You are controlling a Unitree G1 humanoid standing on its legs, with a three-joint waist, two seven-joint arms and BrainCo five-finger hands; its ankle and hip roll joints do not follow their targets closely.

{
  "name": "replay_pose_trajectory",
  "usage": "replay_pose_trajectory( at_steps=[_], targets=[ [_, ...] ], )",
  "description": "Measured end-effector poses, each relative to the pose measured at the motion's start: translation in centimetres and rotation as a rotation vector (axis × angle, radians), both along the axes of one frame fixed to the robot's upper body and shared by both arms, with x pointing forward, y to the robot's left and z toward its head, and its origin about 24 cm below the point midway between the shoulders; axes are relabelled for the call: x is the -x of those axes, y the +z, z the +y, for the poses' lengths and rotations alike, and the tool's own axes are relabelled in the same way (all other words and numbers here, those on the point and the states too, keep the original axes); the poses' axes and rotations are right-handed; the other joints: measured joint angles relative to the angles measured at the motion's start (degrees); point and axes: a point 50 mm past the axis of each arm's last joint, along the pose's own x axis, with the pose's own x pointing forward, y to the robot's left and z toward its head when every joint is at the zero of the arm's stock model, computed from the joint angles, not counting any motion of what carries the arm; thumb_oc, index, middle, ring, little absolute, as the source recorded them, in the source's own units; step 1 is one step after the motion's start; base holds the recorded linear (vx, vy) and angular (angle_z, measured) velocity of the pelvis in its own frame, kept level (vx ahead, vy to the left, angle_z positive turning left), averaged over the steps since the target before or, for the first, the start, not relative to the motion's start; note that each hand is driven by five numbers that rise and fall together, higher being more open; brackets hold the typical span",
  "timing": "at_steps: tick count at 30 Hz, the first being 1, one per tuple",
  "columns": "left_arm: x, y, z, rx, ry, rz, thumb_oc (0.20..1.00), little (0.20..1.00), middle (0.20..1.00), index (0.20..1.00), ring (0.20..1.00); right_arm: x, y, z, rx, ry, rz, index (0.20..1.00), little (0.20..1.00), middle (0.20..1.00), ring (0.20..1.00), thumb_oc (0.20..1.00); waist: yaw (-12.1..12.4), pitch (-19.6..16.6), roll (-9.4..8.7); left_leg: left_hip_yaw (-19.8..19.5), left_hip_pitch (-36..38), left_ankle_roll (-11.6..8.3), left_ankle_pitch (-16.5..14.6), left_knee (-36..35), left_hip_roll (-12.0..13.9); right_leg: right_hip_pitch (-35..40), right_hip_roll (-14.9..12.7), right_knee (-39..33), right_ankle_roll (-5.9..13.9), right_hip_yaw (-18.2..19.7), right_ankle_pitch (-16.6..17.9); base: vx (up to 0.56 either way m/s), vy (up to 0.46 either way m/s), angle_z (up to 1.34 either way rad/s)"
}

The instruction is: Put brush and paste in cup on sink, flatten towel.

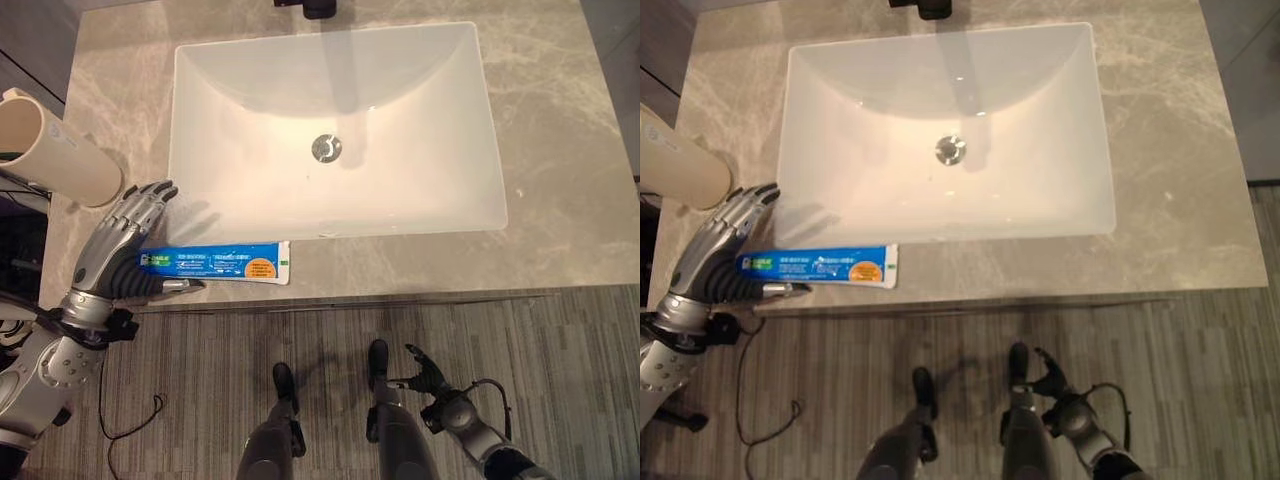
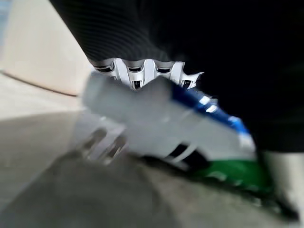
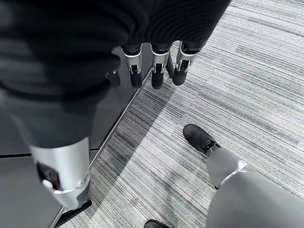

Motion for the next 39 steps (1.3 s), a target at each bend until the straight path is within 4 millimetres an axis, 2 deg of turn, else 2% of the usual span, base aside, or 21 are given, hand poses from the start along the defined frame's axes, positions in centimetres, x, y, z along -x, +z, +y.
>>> replay_pose_trajectory(
  at_steps=[2, 3, 6, 9, 15, 18, 19, 20, 22, 24, 25, 27, 28, 30, 31, 33, 35, 36, 37, 38, 39],
  targets=[
    [0.0, 0.0, -0.1, -0.027, 0.001, -0.002, 0.467, 0.467, 0.467, 0.467, 0.467, 0.0, 0.0, 0.0, 0.001, 0.002, -0.001, 1.0, 1.0, 1.0, 1.0, 1.0, 0.01, 0.0, 0.0, 0.01, 0.01, 0.0, 0.0, 0.0, -0.05, 0.0, 0.0, 0.0, -0.01, 0.19, 0.02, 0.0, 0.0, 0.0],
    [-0.1, 0.3, -0.1, -0.043, 0.002, -0.011, 0.2, 0.2, 0.2, 0.2, 0.2, -0.1, 0.1, 0.0, 0.006, 0.008, -0.003, 1.0, 1.0, 1.0, 1.0, 1.0, 0.09, 0.0, 0.0, 0.09, 0.09, 0.0, 0.0, 0.0, -0.09, 0.0, 0.01, 0.0, 0.01, 0.38, 0.04, 0.0, 0.0, 0.0],
    [-0.4, 1.2, 0.2, -0.082, 0.011, -0.025, 0.2, 0.2, 0.2, 0.2, 0.2, -0.2, 0.2, -0.1, 0.007, 0.011, -0.011, 1.0, 1.0, 1.0, 1.0, 1.0, 0.1, 0.0, 0.0, 0.34, 0.27, 0.0, 0.0, 0.0, -0.13, 0.03, -0.01, 0.01, 0.07, 0.57, 0.1, 0.01, 0.006, -0.05],
    [-0.7, 2.2, 0.0, -0.246, -0.016, -0.003, 0.2, 0.2, 0.2, 0.2, 0.2, -0.2, 0.3, -0.3, 0.015, 0.014, -0.011, 1.0, 1.0, 1.0, 1.0, 1.0, -0.12, -0.03, 0.0, 1.08, 0.69, 0.0, -0.01, 0.01, -0.15, 0.03, 0.07, 0.02, 0.0, 0.85, 0.28, 0.01, 0.011, -0.09],
    [-1.1, 3.0, -0.2, -0.466, -0.035, 0.048, 0.2, 0.2, 0.2, 0.2, 0.2, -0.1, 0.5, -1.2, 0.052, 0.02, -0.012, 1.0, 1.0, 1.0, 1.0, 1.0, -0.57, -0.05, 0.05, 2.13, 1.8, 0.02, -0.04, 0.0, -0.25, 0.42, 0.11, 0.01, 0.09, 2.02, 0.55, 0.01, -0.008, -0.1],
    [-1.2, 2.7, -0.5, -0.492, -0.049, 0.062, 0.2, 0.2, 0.2, 0.2, 0.2, 0.7, -0.4, -1.9, 0.069, -0.013, 0.038, 1.0, 1.0, 1.0, 1.0, 1.0, -0.88, -0.06, 0.07, 2.22, 3.43, -0.02, -0.09, -0.02, -0.13, 2.02, 0.27, 0.0, 0.12, 2.12, 0.5, 0.04, -0.027, -0.02],
    [-1.4, 2.9, -0.7, -0.492, -0.048, 0.048, 0.2, 0.2, 0.2, 0.2, 0.2, 1.3, -1.0, -2.6, 0.05, -0.073, 0.062, 1.0, 1.0, 1.0, 1.0, 1.0, -0.94, -0.14, 0.2, 2.11, 3.97, -0.11, -0.15, -0.02, -0.05, 2.63, 0.2, 0.0, 0.04, 1.93, 0.27, 0.08, -0.046, 0.06],
    [-1.4, 2.5, -0.9, -0.476, -0.055, 0.054, 0.2, 0.2, 0.2, 0.2, 0.2, 2.4, -2.2, -3.4, 0.007, -0.232, 0.122, 1.0, 1.0, 1.0, 1.0, 1.0, -0.93, -0.39, 0.49, 1.78, 4.86, -0.17, -0.2, -0.02, 0.0, 3.73, 0.31, 0.0, -0.03, 1.79, 0.12, 0.03, -0.035, 0.08],
    [-1.2, 2.1, -1.4, -0.461, -0.088, 0.058, 0.2, 0.2, 0.2, 0.2, 0.2, 5.1, -3.5, -5.3, -0.031, -0.417, 0.218, 1.0, 1.0, 1.0, 1.0, 1.0, -0.65, -0.72, 0.53, 1.51, 6.35, -0.4, -0.63, -0.04, 0.16, 5.23, 0.31, -0.02, 0.24, 1.55, -0.65, 0.06, -0.058, 0.08],
    [-1.2, 2.1, -2.6, -0.407, -0.128, 0.018, 0.2, 0.2, 0.2, 0.2, 0.2, 8.7, -4.4, -7.8, -0.107, -0.696, 0.29, 1.0, 1.0, 1.0, 1.0, 1.0, -0.88, -2.14, 0.22, 0.89, 7.64, -0.47, -0.76, -0.02, 0.31, 6.95, 0.34, -0.02, 0.36, 0.64, -1.06, 0.06, -0.098, 0.2],
    [-2.2, 1.8, -4.6, -0.183, -0.182, -0.038, 0.2, 0.2, 0.2, 0.2, 0.2, 10.7, -4.2, -9.8, -0.161, -0.892, 0.256, 1.0, 1.0, 1.0, 1.0, 1.0, -1.43, -3.83, 0.17, -0.14, 8.66, -0.44, -0.76, -0.04, 0.27, 8.59, 0.26, -0.02, 0.33, 0.14, -1.16, 0.05, -0.083, 0.18],
    [-2.4, 2.0, -6.9, 0.088, -0.283, -0.102, 0.2, 0.2, 0.2, 0.2, 0.2, 10.5, -3.6, -11.1, -0.18, -0.978, 0.2, 1.0, 1.0, 1.0, 1.0, 1.0, -2.28, -6.56, -1.6, 0.03, 9.08, -0.3, -0.96, -0.04, 0.32, 8.86, 0.28, -0.02, 0.47, 0.02, -1.6, 0.05, -0.024, 0.01],
    [-2.3, 2.7, -7.7, 0.188, -0.331, -0.139, 0.2, 0.2, 0.2, 0.2, 0.2, 9.5, -2.5, -12.3, -0.224, -1.087, 0.085, 1.0, 1.0, 1.0, 1.0, 1.0, -3.87, -7.47, -2.96, 0.1, 10.09, -0.31, -0.98, -0.04, 0.37, 9.81, 0.36, -0.03, 0.3, 0.02, -1.43, 0.05, -0.015, -0.03],
    [-2.6, 3.7, -8.4, 0.235, -0.367, -0.188, 0.2, 0.2, 0.2, 0.2, 0.2, 9.1, -1.0, -14.2, -0.248, -1.205, -0.058, 1.0, 1.0, 1.0, 1.0, 1.0, -4.82, -9.05, -3.72, 0.08, 10.81, -0.19, -1.08, -0.07, 0.37, 10.54, 0.32, -0.36, 0.45, 0.05, -1.72, 0.0, 0.0, 0.0],
    [-2.7, 4.8, -9.3, 0.278, -0.397, -0.245, 0.2, 0.2, 0.2, 0.2, 0.2, 8.1, 2.0, -16.3, -0.258, -1.267, -0.26, 1.0, 1.0, 1.0, 1.0, 1.0, -5.72, -10.03, -3.71, 0.02, 11.52, -0.22, -1.86, -0.14, 0.37, 11.37, 0.12, -0.51, 0.51, 0.05, -2.13, 0.0, 0.0, 0.0],
    [-2.8, 5.3, -9.7, 0.328, -0.409, -0.296, 0.2, 0.2, 0.2, 0.2, 0.2, 6.3, 6.4, -17.7, -0.15, -1.164, -0.468, 1.0, 1.0, 1.0, 1.0, 1.0, -6.44, -11.64, -3.13, -0.09, 11.95, -0.13, -1.94, -0.29, 0.23, 11.87, -0.04, -0.5, 0.58, -0.23, -2.24, 0.01, 0.002, 0.02],
    [-3.1, 6.1, -10.5, 0.343, -0.427, -0.339, 0.2, 0.2, 0.2, 0.2, 0.2, 4.0, 12.7, -18.4, 0.055, -0.952, -0.711, 1.0, 1.0, 1.0, 1.0, 1.0, -7.31, -13.23, -2.22, -0.23, 12.75, -0.04, -2.06, -0.32, 0.22, 12.72, -0.04, -0.5, 0.57, -0.36, -2.35, 0.0, 0.0, 0.0],
    [-3.1, 6.6, -11.2, 0.315, -0.447, -0.364, 0.2, 0.2, 0.2, 0.2, 0.2, 2.5, 16.2, -18.4, 0.163, -0.852, -0.835, 1.0, 1.0, 1.0, 1.0, 1.0, -7.81, -14.4, -2.45, -0.21, 13.08, -0.07, -2.04, -0.29, 0.44, 13.05, 0.23, -0.49, 0.48, -0.5, -2.41, 0.0, 0.0, 0.0],
    [-2.9, 6.8, -11.4, 0.308, -0.449, -0.378, 0.2, 0.2, 0.2, 0.2, 0.2, 1.9, 18.2, -18.0, 0.228, -0.772, -0.879, 1.0, 1.0, 1.0, 1.0, 1.0, -7.89, -14.45, -2.31, -0.06, 13.49, -0.06, -2.04, -0.28, 0.45, 13.31, 0.31, -0.48, 0.57, -0.27, -2.35, 0.01, 0.003, -0.08],
    [-2.6, 7.3, -11.5, 0.287, -0.45, -0.407, 0.2, 0.2, 0.2, 0.2, 0.2, 0.3, 22.7, -16.3, 0.304, -0.59, -1.025, 1.0, 1.0, 1.0, 1.0, 1.0, -7.88, -14.69, -1.88, 0.21, 13.88, -0.11, -2.1, -0.32, 0.5, 13.57, 0.38, -0.48, 0.78, 0.08, -2.21, -0.01, 0.005, -0.15],
    [-2.5, 7.6, -11.7, 0.281, -0.462, -0.421, 0.2, 0.2, 0.2, 0.2, 0.2, -0.9, 25.1, -14.8, 0.306, -0.477, -1.125, 1.0, 1.0, 1.0, 1.0, 1.0, -8.02, -14.68, -2.01, 0.57, 14.58, -0.13, -2.12, -0.31, 0.57, 14.0, 0.54, -0.48, 0.8, 0.46, -2.19, -0.02, 0.002, -0.27]
  ],
)
